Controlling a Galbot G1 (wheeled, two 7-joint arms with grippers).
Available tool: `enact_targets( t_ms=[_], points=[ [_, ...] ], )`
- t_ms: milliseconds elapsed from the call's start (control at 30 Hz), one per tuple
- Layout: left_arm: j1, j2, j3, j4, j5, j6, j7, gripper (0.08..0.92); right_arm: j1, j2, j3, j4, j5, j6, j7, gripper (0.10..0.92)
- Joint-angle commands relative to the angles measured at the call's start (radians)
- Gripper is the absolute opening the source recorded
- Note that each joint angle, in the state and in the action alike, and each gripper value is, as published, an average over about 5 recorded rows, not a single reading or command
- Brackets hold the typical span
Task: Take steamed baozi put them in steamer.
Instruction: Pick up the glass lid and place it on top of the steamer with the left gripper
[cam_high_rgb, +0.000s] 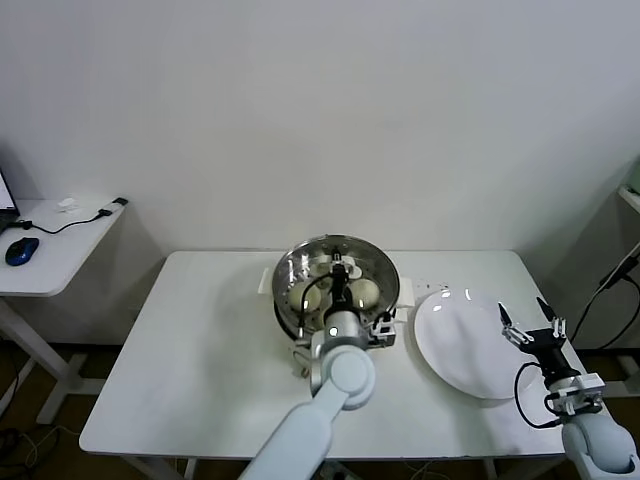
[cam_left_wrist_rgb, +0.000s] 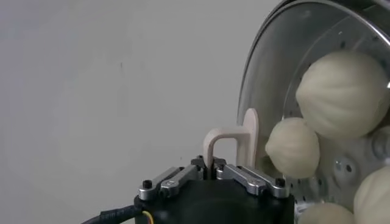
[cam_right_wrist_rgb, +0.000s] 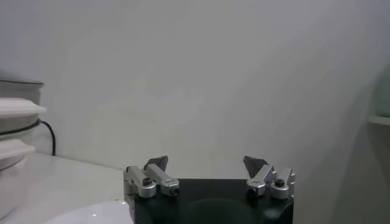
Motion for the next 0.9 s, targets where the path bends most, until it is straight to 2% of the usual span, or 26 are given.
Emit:
enact_targets(
  t_ms=[33, 333, 600, 700, 900],
  points=[
    [-0.009, -0.049, 0.009, 0.015, -0.011, 0.034, -0.017, 0.150, -0.001, 0.003, 0.003, -0.001, -0.003, 0.002, -0.001, 0.823],
    [-0.003, -0.049, 0.006, 0.024, -0.020, 0.034, -0.035, 0.150, -0.003, 0.006, 0.010, -0.004, -0.006, 0.006, -0.006, 0.823],
    [0.006, -0.042, 0.009, -0.007, -0.018, 0.027, 0.013, 0.151, -0.003, 0.005, 0.014, -0.005, -0.005, 0.005, -0.008, 0.823],
    [0.010, -0.034, 0.016, -0.027, -0.016, 0.026, 0.025, 0.189, -0.003, 0.006, 0.016, -0.007, -0.005, 0.005, -0.009, 0.823],
    [0.018, -0.005, 0.034, -0.081, -0.017, 0.027, 0.050, 0.354, -0.006, 0.009, 0.023, -0.008, -0.006, 0.005, -0.012, 0.823]
  ],
)
